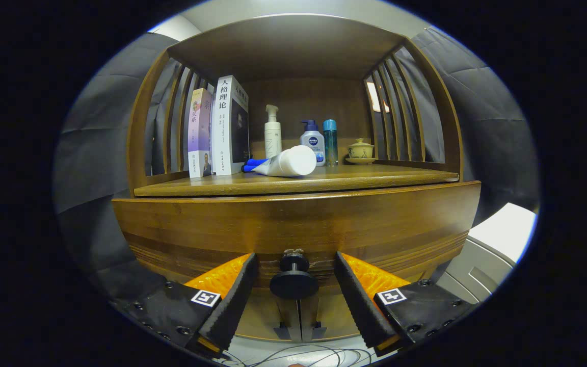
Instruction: Pull open the drawer, take out the items inside it, and place them on the countertop above the cabinet.
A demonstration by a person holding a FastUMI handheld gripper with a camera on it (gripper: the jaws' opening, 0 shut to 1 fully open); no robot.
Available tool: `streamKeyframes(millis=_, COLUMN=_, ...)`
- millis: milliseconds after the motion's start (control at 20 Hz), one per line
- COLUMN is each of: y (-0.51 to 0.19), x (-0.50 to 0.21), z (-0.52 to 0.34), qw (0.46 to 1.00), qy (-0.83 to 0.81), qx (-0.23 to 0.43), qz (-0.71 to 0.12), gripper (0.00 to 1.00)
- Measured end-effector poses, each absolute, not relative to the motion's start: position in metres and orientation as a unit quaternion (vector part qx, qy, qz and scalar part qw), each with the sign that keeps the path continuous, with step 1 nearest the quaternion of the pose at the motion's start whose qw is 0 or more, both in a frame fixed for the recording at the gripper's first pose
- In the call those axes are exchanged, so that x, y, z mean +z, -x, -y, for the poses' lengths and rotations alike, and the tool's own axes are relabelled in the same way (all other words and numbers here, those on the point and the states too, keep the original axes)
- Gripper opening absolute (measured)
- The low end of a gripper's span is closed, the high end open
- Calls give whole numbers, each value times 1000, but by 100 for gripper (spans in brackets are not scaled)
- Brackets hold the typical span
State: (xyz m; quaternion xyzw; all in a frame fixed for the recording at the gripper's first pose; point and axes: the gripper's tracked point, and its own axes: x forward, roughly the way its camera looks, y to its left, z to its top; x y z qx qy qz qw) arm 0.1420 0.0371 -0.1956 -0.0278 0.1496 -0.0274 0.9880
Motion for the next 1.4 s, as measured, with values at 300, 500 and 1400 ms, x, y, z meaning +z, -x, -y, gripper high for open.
streamKeyframes(millis=300, y=-158, x=-197, z=-37, qw=989, qy=30, qx=-30, qz=-143, gripper=96)
streamKeyframes(millis=500, y=-167, x=-200, z=-37, qw=989, qy=36, qx=-31, qz=-140, gripper=96)
streamKeyframes(millis=1400, y=-92, x=-104, z=-55, qw=995, qy=25, qx=34, qz=-88, gripper=99)
